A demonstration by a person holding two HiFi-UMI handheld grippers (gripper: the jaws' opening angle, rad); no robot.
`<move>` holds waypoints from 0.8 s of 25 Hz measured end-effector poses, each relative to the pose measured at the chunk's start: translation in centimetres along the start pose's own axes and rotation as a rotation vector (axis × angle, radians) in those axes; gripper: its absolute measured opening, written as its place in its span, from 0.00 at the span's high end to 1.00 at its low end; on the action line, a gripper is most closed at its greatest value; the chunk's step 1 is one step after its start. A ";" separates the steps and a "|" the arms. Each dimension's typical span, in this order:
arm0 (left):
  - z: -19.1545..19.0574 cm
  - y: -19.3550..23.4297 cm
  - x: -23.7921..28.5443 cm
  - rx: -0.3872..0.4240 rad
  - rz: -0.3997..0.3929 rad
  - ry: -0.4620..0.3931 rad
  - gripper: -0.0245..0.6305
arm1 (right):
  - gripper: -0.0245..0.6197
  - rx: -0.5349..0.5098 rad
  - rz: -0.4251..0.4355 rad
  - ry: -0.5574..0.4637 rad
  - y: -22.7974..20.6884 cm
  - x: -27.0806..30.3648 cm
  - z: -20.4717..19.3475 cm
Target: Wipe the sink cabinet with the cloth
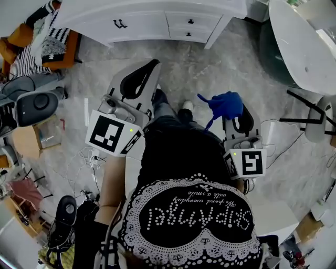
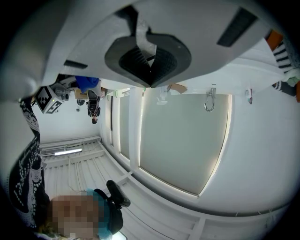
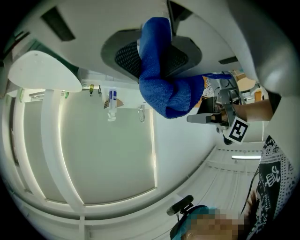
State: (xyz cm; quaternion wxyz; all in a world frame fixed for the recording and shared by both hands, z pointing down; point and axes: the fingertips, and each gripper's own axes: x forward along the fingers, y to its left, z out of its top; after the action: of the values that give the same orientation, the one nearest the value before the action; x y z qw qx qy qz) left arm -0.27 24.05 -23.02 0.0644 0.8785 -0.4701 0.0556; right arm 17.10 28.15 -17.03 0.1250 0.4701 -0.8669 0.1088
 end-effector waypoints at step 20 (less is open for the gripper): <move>-0.3 -1.1 -1.3 -0.011 0.038 -0.008 0.96 | 0.78 -0.015 0.042 0.028 0.5 -1.4 -0.8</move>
State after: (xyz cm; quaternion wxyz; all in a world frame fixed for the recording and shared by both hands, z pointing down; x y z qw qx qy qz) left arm -0.08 25.72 -22.96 0.0660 0.8694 -0.4871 0.0506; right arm 17.53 29.78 -16.72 0.1384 0.4494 -0.8755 0.1115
